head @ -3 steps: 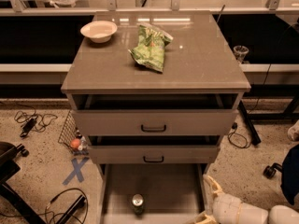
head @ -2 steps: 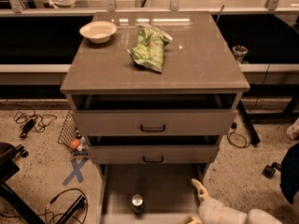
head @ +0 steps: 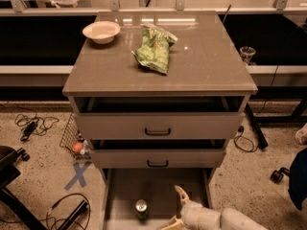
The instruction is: Pick green can from bottom drawer and place on counter
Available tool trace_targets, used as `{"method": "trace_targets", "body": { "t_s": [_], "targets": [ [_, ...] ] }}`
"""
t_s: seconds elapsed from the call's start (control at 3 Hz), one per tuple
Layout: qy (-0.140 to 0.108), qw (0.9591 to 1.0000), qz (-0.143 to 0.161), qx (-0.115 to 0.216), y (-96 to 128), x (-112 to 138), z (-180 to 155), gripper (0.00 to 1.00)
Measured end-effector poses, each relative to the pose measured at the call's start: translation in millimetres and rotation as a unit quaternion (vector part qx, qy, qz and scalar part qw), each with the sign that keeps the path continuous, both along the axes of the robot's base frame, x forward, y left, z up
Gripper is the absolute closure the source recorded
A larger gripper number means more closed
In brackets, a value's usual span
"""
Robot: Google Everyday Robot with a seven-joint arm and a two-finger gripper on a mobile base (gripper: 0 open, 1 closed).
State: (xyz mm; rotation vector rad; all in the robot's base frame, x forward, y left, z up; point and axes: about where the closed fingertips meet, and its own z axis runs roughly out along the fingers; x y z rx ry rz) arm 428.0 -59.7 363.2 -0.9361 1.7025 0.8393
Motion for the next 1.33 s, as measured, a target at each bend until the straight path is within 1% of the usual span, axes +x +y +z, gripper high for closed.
{"method": "trace_targets", "body": {
  "t_s": [0.33, 0.67, 1.0, 1.33],
  "targets": [
    [0.011, 0.9997, 0.019, 0.010, 28, 17, -52, 0.00],
    [0.008, 0.9997, 0.021, 0.014, 34, 19, -55, 0.00],
    [-0.012, 0.9986, 0.049, 0.014, 49, 33, -71, 0.00],
    [-0.044, 0.9945, 0.094, 0.015, 56, 58, -93, 0.00]
  ]
}}
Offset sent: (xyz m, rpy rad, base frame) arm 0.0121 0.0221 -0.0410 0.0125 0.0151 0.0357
